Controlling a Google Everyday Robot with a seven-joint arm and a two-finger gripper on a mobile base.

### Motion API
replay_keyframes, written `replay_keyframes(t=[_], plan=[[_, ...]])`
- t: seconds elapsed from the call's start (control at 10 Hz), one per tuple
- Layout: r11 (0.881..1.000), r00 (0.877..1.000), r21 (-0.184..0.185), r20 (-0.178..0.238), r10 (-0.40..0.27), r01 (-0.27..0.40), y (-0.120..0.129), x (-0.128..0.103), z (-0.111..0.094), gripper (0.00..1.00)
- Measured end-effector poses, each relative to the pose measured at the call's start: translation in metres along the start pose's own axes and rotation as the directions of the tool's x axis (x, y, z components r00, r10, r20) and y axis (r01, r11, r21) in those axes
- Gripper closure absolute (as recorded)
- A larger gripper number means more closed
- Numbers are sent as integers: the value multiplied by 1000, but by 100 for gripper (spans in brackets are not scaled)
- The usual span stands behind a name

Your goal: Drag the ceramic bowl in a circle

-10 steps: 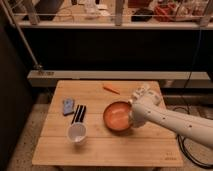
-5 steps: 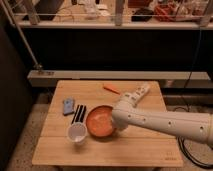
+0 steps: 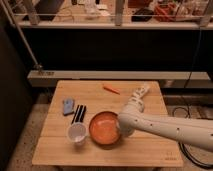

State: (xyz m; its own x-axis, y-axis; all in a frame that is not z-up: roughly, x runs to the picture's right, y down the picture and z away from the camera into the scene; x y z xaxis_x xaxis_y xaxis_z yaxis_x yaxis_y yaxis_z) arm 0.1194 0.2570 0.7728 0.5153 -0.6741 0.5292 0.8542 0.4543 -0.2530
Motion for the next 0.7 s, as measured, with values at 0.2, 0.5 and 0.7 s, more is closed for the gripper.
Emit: replay_keyframes(t=[0.2,0.5,0.7], plan=[[999,999,-10,14,44,-44,57,15,-1,93],[989,989,7,-7,149,-149,121,53,-11,93],[978,979,36,-17,204,-204,139,83,-18,93]])
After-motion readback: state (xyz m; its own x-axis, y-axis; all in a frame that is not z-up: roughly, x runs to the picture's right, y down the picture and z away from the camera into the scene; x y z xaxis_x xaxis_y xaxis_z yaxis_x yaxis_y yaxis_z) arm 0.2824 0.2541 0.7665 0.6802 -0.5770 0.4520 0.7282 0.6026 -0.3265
